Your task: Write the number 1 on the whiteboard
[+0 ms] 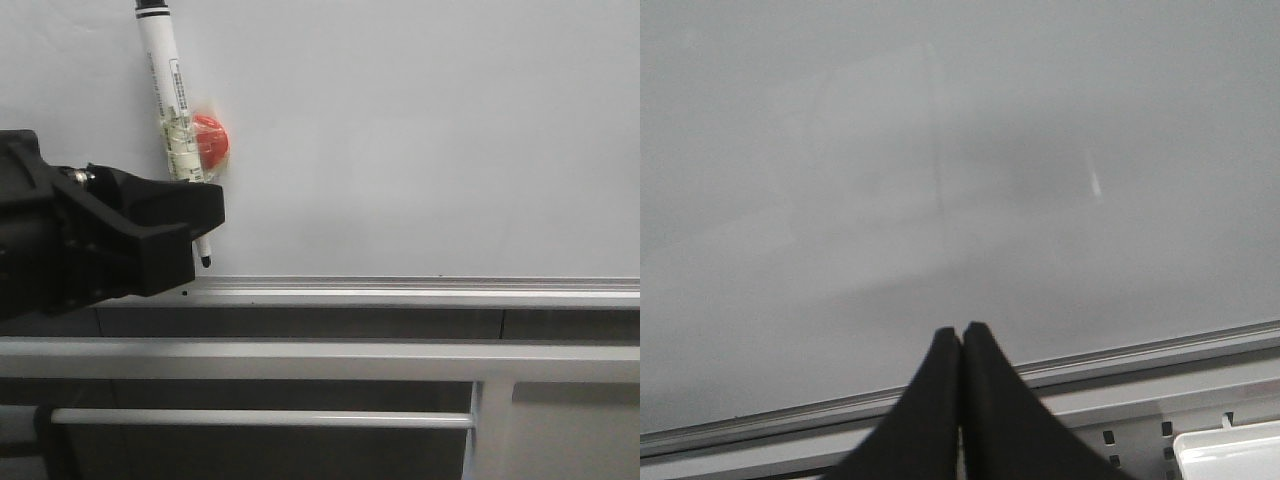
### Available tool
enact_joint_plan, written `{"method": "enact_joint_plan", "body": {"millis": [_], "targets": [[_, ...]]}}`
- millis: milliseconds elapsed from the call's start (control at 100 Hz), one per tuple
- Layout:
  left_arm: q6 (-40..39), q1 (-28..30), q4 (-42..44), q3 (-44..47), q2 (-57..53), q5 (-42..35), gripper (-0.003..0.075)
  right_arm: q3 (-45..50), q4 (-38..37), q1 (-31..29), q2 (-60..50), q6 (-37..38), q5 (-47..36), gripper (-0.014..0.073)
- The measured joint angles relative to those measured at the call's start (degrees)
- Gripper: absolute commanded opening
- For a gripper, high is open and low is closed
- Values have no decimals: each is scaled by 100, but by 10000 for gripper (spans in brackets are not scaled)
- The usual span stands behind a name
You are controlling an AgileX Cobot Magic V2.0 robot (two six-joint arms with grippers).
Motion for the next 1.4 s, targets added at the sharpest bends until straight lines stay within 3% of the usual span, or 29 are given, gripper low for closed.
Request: {"method": "enact_joint_plan", "body": {"millis": [260, 560, 1230, 1400], "targets": [[0, -63, -48, 160, -56, 0, -20, 0, 0, 0, 0, 0, 0, -63], [276, -246, -7, 473, -859, 12, -20, 0, 0, 0, 0, 0, 0, -63], [336, -246, 1105, 511, -974, 0, -20, 0, 9, 0, 0, 0, 0, -63], [336, -246, 1407, 511, -974, 0, -20, 0, 654, 0, 0, 0, 52, -64]]}}
